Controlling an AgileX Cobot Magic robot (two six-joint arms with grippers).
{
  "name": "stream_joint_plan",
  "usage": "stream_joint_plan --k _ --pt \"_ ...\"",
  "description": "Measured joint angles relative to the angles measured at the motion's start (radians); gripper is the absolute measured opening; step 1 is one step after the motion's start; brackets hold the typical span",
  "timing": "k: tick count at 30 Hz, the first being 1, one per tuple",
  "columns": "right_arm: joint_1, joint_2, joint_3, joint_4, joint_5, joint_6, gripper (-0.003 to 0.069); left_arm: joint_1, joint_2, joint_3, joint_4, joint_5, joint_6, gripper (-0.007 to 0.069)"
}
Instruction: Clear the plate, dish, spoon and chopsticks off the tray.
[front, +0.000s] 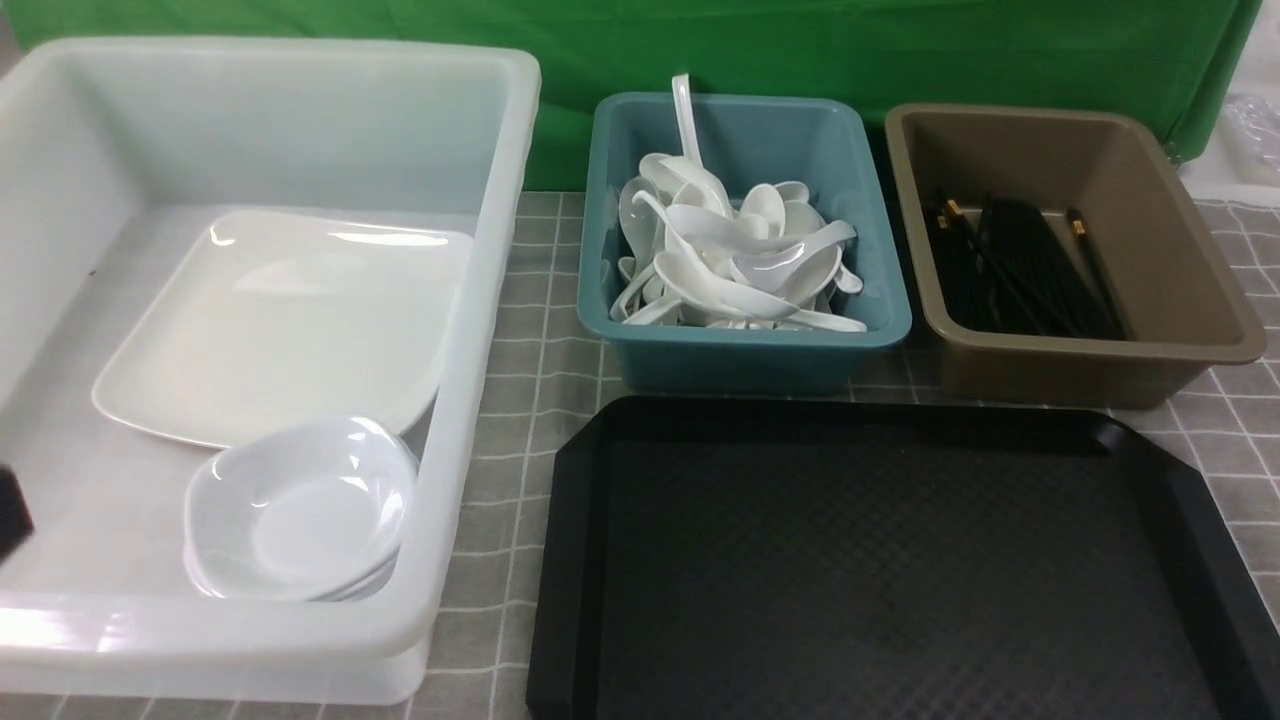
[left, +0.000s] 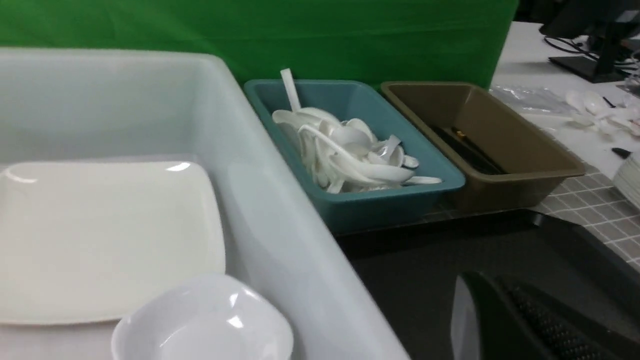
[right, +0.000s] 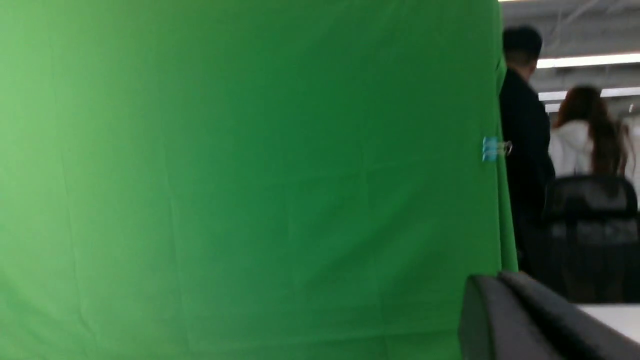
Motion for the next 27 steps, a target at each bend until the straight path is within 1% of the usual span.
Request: stream_joint_plan --k 4,7,10,18,27 --pt "0.000 -0.072 0.076 0.002 -0.067 0.015 0.0037 0.000 -0.081 0.118 0.007 -0.043 -0.007 0.0011" --pt "0.000 -0.082 0.080 0.002 -0.097 0.016 0.0037 0.000 -0.107 0.171 0.006 -0.059 -0.031 0.0011" --pt "0.000 -0.082 0.080 0.002 -0.106 0.016 0.0043 0.000 -0.109 0.177 0.006 -0.071 -0.043 0.0011" --pt "0.000 -0.082 0.083 0.002 -0.098 0.016 0.0060 0.000 -0.110 0.181 0.004 -0.190 -0.048 0.0011" --pt "0.000 -0.082 0.089 0.002 -0.094 0.018 0.0085 0.000 -0.110 0.181 0.004 -0.195 -0.048 0.0011"
